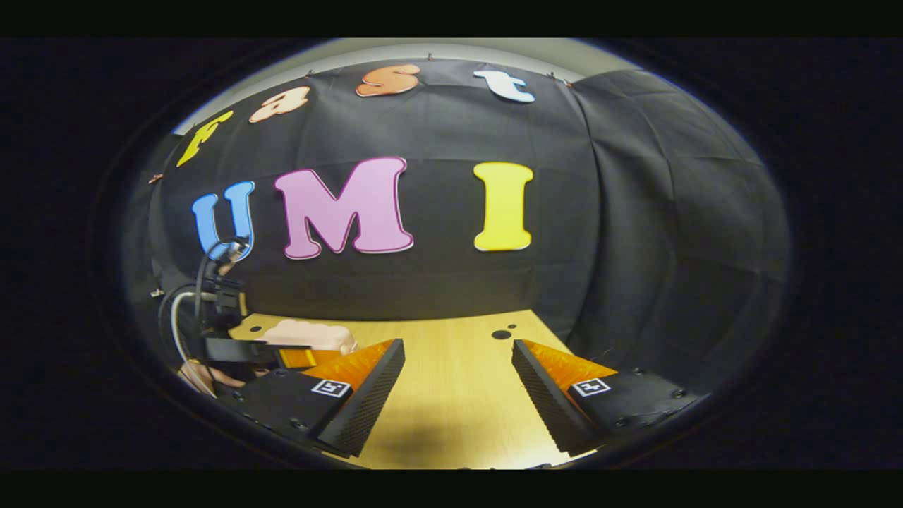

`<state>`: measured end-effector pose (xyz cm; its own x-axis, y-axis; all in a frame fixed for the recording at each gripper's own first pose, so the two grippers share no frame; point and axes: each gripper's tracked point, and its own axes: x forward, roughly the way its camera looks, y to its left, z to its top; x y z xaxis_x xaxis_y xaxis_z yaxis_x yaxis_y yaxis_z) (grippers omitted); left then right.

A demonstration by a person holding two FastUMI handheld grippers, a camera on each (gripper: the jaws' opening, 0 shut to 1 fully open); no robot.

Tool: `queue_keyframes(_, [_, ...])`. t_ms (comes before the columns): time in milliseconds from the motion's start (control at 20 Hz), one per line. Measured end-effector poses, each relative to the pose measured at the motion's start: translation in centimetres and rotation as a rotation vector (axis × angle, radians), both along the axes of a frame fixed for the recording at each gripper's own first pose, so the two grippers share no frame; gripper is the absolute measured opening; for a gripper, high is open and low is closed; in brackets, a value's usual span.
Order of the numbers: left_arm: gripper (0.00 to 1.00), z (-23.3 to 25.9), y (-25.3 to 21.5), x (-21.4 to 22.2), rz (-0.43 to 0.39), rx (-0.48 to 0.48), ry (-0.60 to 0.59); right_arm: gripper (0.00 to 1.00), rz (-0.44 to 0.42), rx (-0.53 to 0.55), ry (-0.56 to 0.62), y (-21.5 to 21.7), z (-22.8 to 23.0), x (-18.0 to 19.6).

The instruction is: First open the suitcase, pack the skin care products into it, and then close the suitcase.

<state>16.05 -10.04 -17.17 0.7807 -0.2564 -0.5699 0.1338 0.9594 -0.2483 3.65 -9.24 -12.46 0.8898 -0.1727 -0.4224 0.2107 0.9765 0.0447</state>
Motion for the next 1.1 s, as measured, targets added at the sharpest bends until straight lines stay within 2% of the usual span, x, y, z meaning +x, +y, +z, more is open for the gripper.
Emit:
queue_keyframes(300, [0.96, 14.1, 8.5, -6.1, 0.057, 0.189, -0.332, 0.97, 0.052, -0.022, -0.042, 4.7, 5.3, -3.4])
queue_keyframes(500, [0.96, 21.3, 11.0, -10.6, 0.019, 0.213, -0.474, 0.97, 0.077, 0.000, -0.070, 8.4, 8.1, -5.2])
queue_keyframes(900, [0.96, 26.1, 16.3, -16.7, 0.044, 0.237, -0.592, 0.97, 0.095, -0.011, -0.105, 12.0, 11.9, -9.1])
queue_keyframes(1000, [0.96, 26.1, 16.7, -17.4, 0.038, 0.243, -0.622, 0.97, 0.117, -0.011, -0.110, 12.7, 12.2, -9.4])
queue_keyframes(1100, [0.95, 24.7, 15.9, -18.0, 0.026, 0.223, -0.584, 0.97, 0.132, -0.003, -0.116, 13.1, 11.9, -9.3])
